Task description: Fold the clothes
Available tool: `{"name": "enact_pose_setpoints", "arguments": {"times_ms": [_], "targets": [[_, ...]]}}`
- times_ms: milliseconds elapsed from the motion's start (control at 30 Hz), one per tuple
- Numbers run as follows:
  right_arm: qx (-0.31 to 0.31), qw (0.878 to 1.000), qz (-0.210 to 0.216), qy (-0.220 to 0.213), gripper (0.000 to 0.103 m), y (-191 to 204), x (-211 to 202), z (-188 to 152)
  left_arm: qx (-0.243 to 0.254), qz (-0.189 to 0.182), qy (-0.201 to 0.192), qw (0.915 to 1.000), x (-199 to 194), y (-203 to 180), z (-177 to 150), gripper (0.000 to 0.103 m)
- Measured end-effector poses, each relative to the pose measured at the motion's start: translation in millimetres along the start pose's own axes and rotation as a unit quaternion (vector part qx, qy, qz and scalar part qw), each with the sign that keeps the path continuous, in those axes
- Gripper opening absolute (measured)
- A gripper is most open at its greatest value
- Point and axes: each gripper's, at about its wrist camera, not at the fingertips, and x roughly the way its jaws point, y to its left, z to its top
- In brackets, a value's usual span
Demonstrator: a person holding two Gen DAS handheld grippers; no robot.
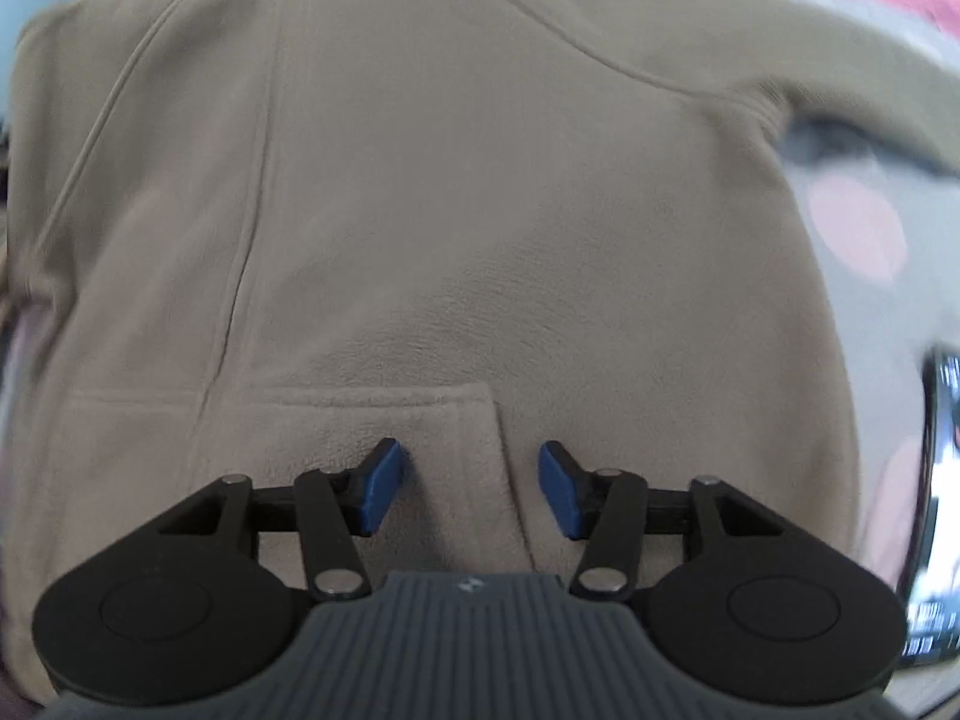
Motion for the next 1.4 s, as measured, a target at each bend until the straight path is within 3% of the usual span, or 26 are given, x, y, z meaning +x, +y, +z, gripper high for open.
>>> {"name": "enact_pose_setpoints", "arguments": {"times_ms": [167,400,600,733,900,1033,1233,1300,1367,1400], "targets": [[-0.013,1.000,-0.001,0.014,0.062,7,15,-3,-0.016,0.008,-0.002,0.9998,0,-2,5,0.012],[-0.026,0.999,-0.003,0.021,0.062,14,23,-7,-0.093,0.004,-0.084,0.9921,-55,15,16,0.008],[-0.032,0.999,-0.010,0.018,0.062,15,22,-8,-0.148,0.015,-0.199,0.9686,-136,47,18,0.007],[-0.028,0.999,-0.016,0.021,0.062,19,22,-8,-0.212,0.001,-0.235,0.9485,-176,80,5,0.007],[-0.020,0.999,-0.022,0.026,0.062,21,22,-5,-0.178,0.047,-0.199,0.9626,-188,81,-18,0.007],[-0.010,0.999,-0.023,0.031,0.062,20,21,-3,-0.124,0.093,-0.122,0.9803,-144,77,-35,0.007],[-0.005,0.999,-0.019,0.031,0.061,19,18,-6,-0.099,0.108,-0.058,0.9875,-100,75,-48,0.009],[0.000,0.999,-0.016,0.031,0.061,19,16,-8,-0.101,0.096,-0.052,0.9888,-104,75,-47,0.016],[0.003,1.000,-0.012,0.027,0.060,16,6,-6,-0.111,0.075,-0.032,0.9904,-114,72,-44,0.043],[0.005,1.000,-0.008,0.023,0.060,15,-1,-6,-0.120,0.057,-0.021,0.9909,-118,71,-42,0.050]]}}
